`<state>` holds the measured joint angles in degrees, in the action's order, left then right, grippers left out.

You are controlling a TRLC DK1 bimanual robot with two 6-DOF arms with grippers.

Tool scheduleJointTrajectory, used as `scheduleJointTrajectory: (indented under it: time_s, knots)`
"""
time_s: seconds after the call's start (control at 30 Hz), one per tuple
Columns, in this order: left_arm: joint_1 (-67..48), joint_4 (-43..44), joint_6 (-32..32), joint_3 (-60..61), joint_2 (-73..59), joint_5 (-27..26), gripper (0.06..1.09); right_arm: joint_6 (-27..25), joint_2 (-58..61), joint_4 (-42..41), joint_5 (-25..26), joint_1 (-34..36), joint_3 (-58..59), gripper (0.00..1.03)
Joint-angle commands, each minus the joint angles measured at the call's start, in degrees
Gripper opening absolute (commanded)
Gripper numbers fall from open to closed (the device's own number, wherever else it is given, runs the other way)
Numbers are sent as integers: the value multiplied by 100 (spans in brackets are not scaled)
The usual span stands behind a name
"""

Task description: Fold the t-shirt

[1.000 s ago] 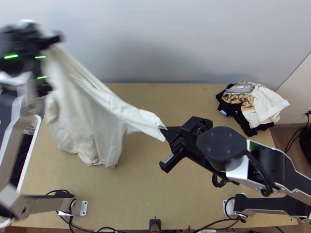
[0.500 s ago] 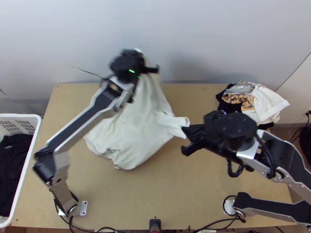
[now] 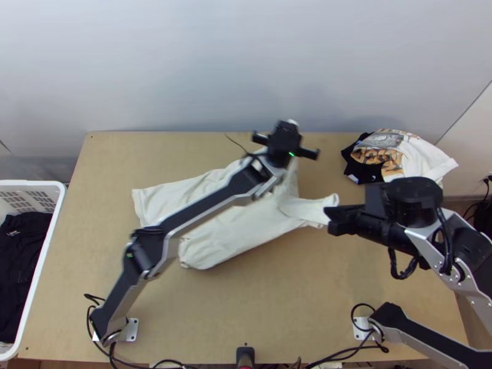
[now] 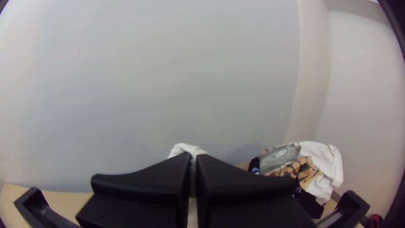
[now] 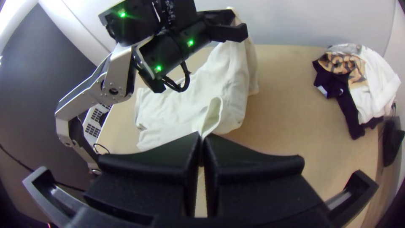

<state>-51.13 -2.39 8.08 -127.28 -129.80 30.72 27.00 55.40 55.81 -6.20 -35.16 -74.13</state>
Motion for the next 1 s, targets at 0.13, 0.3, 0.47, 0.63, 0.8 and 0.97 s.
scheduleJointTrajectory:
  time_s: [0.13, 0.3, 0.47, 0.63, 0.8, 0.97]
  knots:
    - [-863, 907, -192, -693, -1364, 198, 10, 94, -811, -88, -426, 1477, 1076, 2]
    - [-960, 1496, -184, -693, -1654, 382, 10, 235, -1084, -211, -417, 1837, 1348, 2]
    - [-1092, 1215, 124, -420, -1426, 312, 44, 657, -1207, -317, -409, 1978, 1630, 2]
    - [-1083, -1061, 1855, -376, -960, -339, 101, 859, -1215, -317, -294, 1934, 1568, 2]
    - [-951, -1457, 1926, -25, -265, -426, 104, 921, -1224, -281, -22, 1934, 1550, 3]
    - [-432, -2450, 1785, -33, 490, -690, 104, 965, -1180, -290, 66, 1899, 1594, 2]
